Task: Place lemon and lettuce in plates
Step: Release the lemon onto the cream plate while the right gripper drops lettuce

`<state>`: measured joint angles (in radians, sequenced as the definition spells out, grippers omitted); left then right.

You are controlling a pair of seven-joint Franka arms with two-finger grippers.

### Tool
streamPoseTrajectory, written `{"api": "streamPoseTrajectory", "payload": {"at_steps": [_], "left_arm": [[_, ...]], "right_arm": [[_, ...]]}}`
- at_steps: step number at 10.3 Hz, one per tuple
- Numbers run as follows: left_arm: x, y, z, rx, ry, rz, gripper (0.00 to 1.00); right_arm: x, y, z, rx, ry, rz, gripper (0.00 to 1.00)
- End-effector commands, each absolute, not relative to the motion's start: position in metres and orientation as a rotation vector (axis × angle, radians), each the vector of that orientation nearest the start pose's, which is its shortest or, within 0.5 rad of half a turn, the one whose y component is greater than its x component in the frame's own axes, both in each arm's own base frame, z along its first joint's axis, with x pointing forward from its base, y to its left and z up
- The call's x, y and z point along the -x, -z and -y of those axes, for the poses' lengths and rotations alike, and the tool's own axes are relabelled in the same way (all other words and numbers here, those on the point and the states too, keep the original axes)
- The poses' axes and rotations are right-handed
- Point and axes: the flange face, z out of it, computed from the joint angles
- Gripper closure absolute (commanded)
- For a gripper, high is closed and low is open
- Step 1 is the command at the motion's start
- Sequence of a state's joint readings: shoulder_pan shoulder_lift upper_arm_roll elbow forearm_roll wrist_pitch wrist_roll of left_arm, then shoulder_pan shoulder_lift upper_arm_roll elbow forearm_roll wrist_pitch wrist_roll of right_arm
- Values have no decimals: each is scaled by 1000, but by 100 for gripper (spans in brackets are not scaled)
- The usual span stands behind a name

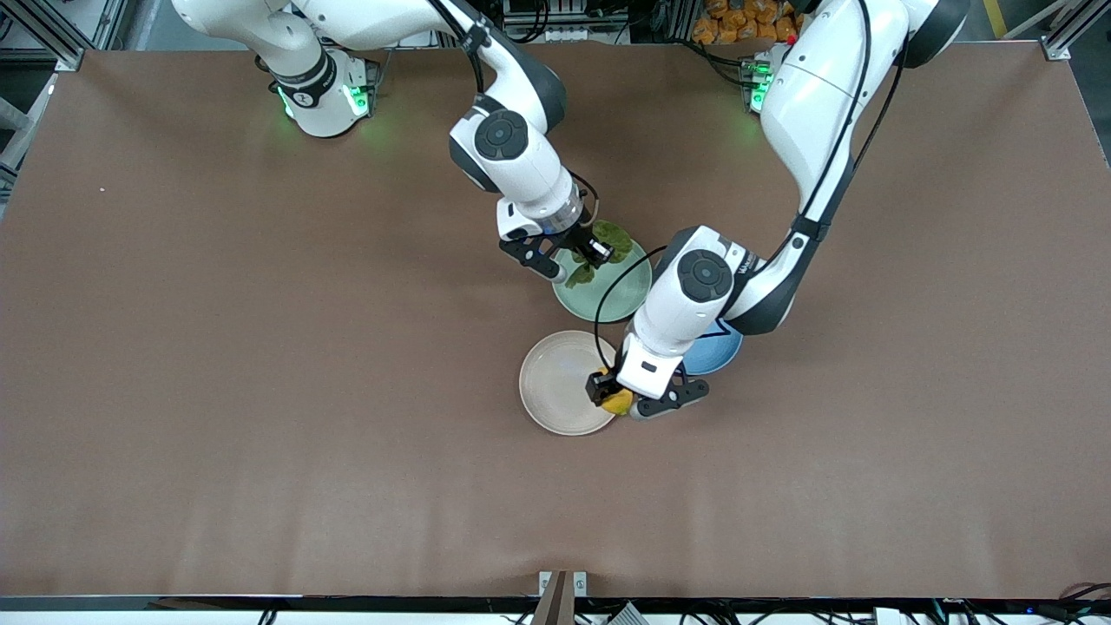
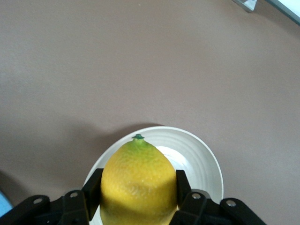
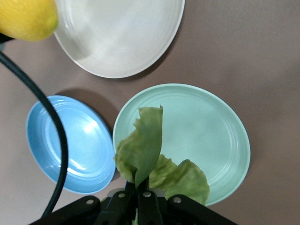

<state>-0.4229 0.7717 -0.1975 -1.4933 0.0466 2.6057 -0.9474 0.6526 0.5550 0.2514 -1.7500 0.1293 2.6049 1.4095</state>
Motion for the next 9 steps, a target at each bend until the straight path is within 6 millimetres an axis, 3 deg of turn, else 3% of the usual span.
{"api": "streamPoseTrajectory", "payload": {"at_steps": [1,2,3,4,5,6,8,9], "left_arm": [[-623,-249,423,3408,338,668,100],[-617,-245,432,3415,333,647,100],[-609,-240,443,3420,322,617,100],[-601,-236,452,3421,306,599,100],[-600,-237,452,3416,305,619,57],[-602,-238,450,3411,328,590,1],[-606,-244,446,3410,342,603,0],[-608,-246,445,3410,345,616,0]], "right_arm": [[-446,-272,-533,2633,-65,-902,84],[-447,-269,-532,2638,-64,-901,26],[-446,-269,-533,2640,-66,-899,0],[-446,-270,-533,2639,-65,-901,0],[-446,-272,-533,2642,-68,-906,0],[-447,-277,-532,2637,-66,-914,0],[-450,-293,-527,2649,-65,-919,0],[-454,-316,-518,2674,-61,-924,0]]}}
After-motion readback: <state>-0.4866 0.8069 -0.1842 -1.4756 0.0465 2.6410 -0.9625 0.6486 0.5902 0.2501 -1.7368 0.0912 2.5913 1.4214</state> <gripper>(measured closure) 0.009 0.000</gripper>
